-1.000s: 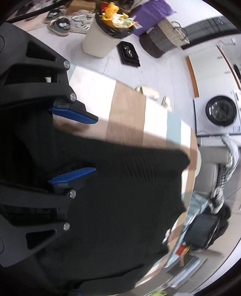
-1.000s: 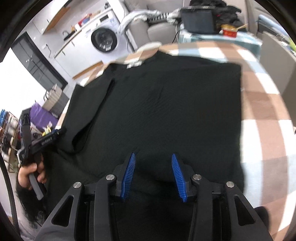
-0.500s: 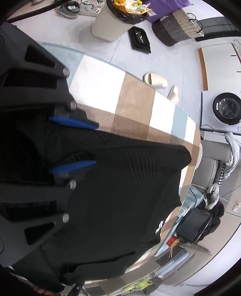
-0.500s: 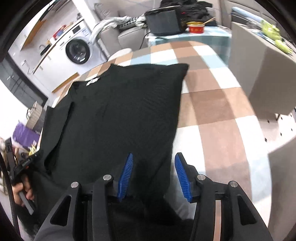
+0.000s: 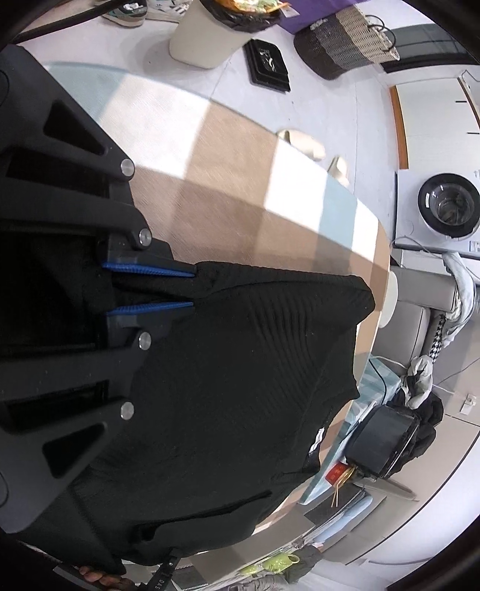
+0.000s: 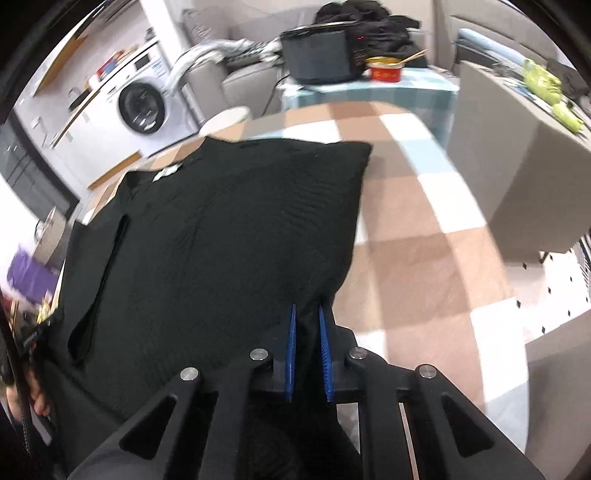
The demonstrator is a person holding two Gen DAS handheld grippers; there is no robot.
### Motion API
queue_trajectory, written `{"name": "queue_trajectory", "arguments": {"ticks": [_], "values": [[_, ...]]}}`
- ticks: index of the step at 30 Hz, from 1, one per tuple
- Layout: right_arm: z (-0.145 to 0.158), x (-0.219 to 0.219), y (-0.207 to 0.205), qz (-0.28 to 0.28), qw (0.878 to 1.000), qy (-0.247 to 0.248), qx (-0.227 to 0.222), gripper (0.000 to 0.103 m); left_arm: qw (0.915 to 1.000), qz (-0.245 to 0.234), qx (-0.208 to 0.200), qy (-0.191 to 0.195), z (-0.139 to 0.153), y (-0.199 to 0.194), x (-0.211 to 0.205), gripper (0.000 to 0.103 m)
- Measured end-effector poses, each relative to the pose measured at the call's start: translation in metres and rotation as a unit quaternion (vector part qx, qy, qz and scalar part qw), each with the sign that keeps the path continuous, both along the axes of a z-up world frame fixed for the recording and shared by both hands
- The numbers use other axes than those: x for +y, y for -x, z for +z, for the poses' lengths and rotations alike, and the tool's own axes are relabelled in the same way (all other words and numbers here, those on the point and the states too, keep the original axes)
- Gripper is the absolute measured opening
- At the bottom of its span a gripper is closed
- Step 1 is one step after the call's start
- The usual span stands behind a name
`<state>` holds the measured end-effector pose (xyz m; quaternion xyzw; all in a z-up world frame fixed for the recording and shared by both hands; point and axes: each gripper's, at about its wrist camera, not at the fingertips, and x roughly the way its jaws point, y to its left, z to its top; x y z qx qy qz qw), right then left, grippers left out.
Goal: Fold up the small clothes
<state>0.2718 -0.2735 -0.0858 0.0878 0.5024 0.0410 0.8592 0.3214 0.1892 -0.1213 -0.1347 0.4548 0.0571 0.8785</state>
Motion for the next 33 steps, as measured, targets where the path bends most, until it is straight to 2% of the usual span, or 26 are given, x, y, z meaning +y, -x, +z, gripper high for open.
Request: {"name": "queue_trajectory", "arguments": {"ticks": [2, 4, 7, 9, 10, 11, 13, 14, 15, 17, 19, 26, 33], "values": [[0.002, -0.007, -0.005, -0.012, 1.000, -0.003, -0.005, 0.012, 1.0000, 0.000, -0.001, -0.001, 0.000, -0.007, -0.004, 0.011], [0.002, -0.010, -0.008, -0.007, 1.000, 0.008, 0.008, 0.013, 0.9999, 0.000, 0.003, -0.012, 0.001, -0.008, -0.007, 0.011], [0.011, -0.013, 0.004, -0.006, 1.000, -0.004, 0.006, 0.022, 0.9997, -0.004, 0.005, -0.026, 0.007, 0.000, -0.008, 0.021], [0.020, -0.012, 0.018, 0.001, 1.000, -0.003, -0.001, 0.040, 0.9998, -0.008, -0.003, -0.020, 0.013, 0.013, -0.006, 0.026], [0.027, -0.011, 0.028, 0.005, 1.000, -0.007, -0.011, 0.044, 0.9998, -0.007, -0.010, -0.016, 0.018, 0.022, -0.004, 0.033], [0.032, -0.010, 0.035, 0.009, 1.000, -0.010, -0.018, 0.052, 0.9997, -0.004, -0.013, -0.017, 0.022, 0.030, -0.003, 0.046], [0.042, -0.010, 0.055, 0.015, 0.999, -0.023, -0.029, 0.066, 0.9993, 0.000, -0.029, -0.023, 0.033, 0.052, 0.000, 0.061], [0.045, -0.009, 0.063, 0.016, 0.999, -0.028, -0.032, 0.075, 0.9989, -0.001, -0.040, -0.024, 0.039, 0.063, 0.001, 0.065], [0.050, -0.010, 0.074, 0.017, 0.999, -0.034, -0.037, 0.079, 0.9986, -0.002, -0.046, -0.026, 0.043, 0.073, 0.002, 0.067], [0.056, -0.010, 0.094, 0.024, 0.998, -0.037, -0.046, 0.082, 0.9977, -0.002, -0.058, -0.034, 0.051, 0.097, 0.005, 0.082], [0.061, -0.011, 0.118, 0.028, 0.998, -0.030, -0.049, 0.084, 0.9970, 0.000, -0.063, -0.044, 0.056, 0.122, 0.008, 0.087], [0.053, -0.029, 0.180, 0.016, 0.999, -0.020, -0.034, 0.085, 0.9972, 0.032, -0.032, -0.061, 0.040, 0.186, 0.034, 0.089], [0.026, -0.051, 0.225, -0.005, 1.000, -0.023, 0.008, 0.085, 0.9972, 0.049, 0.005, -0.055, 0.013, 0.220, 0.048, 0.089]]}}
